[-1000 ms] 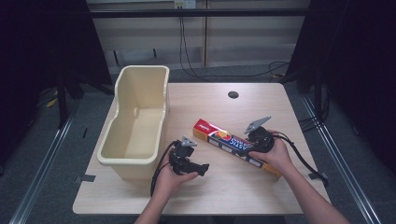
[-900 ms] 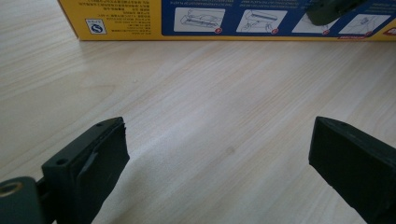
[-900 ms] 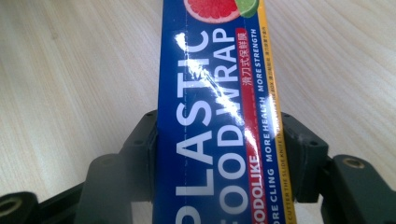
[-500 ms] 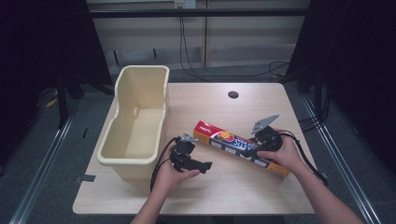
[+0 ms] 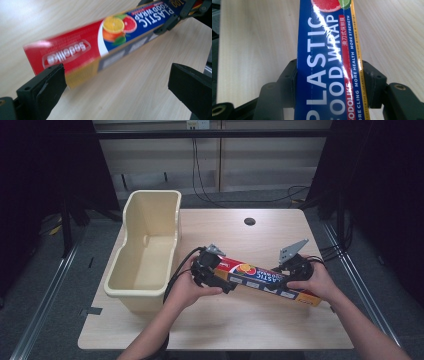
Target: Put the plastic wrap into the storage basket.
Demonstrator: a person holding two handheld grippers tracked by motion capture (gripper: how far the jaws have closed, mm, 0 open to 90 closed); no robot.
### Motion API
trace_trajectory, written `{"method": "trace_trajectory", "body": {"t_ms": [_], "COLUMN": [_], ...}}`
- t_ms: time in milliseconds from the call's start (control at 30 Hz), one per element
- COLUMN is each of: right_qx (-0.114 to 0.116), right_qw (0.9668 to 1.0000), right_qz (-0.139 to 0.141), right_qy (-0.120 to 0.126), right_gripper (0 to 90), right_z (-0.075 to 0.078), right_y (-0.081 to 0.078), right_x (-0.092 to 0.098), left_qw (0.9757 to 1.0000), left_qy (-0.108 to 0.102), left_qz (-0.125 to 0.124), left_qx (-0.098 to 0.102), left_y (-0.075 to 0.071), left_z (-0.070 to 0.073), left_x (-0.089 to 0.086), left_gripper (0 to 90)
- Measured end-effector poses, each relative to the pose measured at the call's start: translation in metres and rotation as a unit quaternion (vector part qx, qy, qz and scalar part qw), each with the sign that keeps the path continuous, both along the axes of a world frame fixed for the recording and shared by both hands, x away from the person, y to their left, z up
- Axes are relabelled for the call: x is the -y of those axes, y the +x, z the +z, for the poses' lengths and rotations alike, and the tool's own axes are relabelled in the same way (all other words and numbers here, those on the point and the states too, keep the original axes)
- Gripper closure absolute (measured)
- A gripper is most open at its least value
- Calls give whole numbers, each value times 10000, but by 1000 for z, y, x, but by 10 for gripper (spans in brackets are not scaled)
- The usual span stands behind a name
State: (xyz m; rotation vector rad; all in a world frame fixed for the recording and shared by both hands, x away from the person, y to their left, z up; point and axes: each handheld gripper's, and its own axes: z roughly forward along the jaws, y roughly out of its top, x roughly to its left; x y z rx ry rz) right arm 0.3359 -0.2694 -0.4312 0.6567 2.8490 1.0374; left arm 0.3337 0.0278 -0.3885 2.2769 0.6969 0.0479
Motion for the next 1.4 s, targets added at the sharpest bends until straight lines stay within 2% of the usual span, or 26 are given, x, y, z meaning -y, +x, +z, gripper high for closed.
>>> {"method": "trace_trajectory", "body": {"t_ms": [100,167,200,233,267,400,533,567,633,667,767,800,833,867,900,967,1000,1033,1133,1167,1233,1267,1333,1367,1400], "right_qx": [-35,-24,-22,-22,-62,-26,-32,-38,-18,-25,-15,-2,-2,-13,-4,0,17,17,2,17,40,89,118,151,179], "right_qw": [9999,9998,9997,9997,9994,9988,9979,9979,9972,9969,9963,9961,9961,9959,9956,9954,9954,9954,9947,9944,9939,9937,9926,9920,9918], "right_qz": [126,187,251,251,344,489,640,645,748,788,858,880,880,897,929,954,948,948,1021,1060,1101,1115,1207,1249,1256], "right_qy": [-13,-51,-54,-54,-50,-67,-33,-32,-38,-39,-85,-66,-66,-72,-72,-68,-102,-102,-65,-55,-3,9,70,112,152], "right_gripper": [416,415,416,416,415,415,415,415,415,414,415,414,414,414,414,414,414,414,413,413,412,413,412,412,412], "right_z": [2,3,3,3,4,6,7,7,7,7,8,9,9,9,10,11,12,12,14,16,19,20,23,25,27], "right_y": [0,-1,-1,-1,-1,-2,-1,-2,-1,-1,-2,-2,-2,-2,-2,-2,-2,-2,-1,-1,-1,-1,-1,-1,-1], "right_x": [2,1,1,1,0,-3,-6,-6,-8,-9,-11,-11,-11,-11,-12,-12,-12,-12,-13,-13,-14,-15,-16,-16,-16], "left_qw": [9997,9996,9992,9992,9985,9980,9957,9944,9939,9918,9911,9896,9896,9880,9879,9852,9842,9842,9818,9800,9784,9775,9737,9722,9708], "left_qy": [120,113,221,221,306,307,492,572,597,667,692,792,792,825,815,905,958,958,1035,1079,1108,1116,1237,1203,1222], "left_qz": [-194,-251,-325,-325,-447,-540,-769,-880,-914,-1082,-1133,-1201,-1201,-1304,-1321,-1457,-1489,-1489,-1591,-1670,-1745,-1783,-1905,-1995,-2040], "left_qx": [98,107,104,104,128,100,124,149,160,103,20,52,52,41,-16,-59,-15,-15,-61,-56,-90,-132,-177,-240,-327], "left_y": [7,8,12,12,17,24,28,28,28,29,30,30,30,30,29,28,28,28,28,27,26,25,25,25,24], "left_z": [10,12,14,14,16,17,17,17,16,15,12,11,11,10,9,7,6,6,2,2,1,2,2,2,3], "left_x": [9,12,19,19,25,33,42,45,47,51,54,55,55,56,57,60,61,61,65,67,70,71,73,74,74], "left_gripper": [13,25,25,26,32,36,40,42,44,44,47,51,51,51,52,51,49,50,50,54,49,65,96,123,192]}}
